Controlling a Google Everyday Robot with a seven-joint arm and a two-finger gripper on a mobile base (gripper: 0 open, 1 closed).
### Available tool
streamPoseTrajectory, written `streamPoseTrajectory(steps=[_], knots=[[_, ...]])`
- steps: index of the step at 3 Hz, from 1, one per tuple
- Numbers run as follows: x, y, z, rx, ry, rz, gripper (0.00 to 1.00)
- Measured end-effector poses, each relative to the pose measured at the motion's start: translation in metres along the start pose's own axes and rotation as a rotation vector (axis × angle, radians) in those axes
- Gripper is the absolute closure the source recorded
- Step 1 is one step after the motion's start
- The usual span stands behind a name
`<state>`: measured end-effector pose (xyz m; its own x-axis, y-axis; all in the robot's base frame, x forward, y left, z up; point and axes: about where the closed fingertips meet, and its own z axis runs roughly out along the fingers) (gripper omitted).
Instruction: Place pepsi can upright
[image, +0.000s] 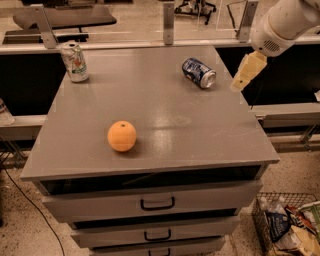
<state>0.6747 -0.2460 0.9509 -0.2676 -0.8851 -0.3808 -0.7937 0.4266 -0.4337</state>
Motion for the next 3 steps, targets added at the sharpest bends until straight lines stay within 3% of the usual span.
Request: streamPoseTrajectory(steps=[1, 2, 3], knots=[[-0.023, -0.018, 0.022, 0.032, -0.043, 0.058, 0.0], [-0.051, -0.046, 0.057, 0.065, -0.06, 0.19, 0.0], [-0.072, -0.064, 0.086, 0.057, -0.063, 0.339, 0.0]])
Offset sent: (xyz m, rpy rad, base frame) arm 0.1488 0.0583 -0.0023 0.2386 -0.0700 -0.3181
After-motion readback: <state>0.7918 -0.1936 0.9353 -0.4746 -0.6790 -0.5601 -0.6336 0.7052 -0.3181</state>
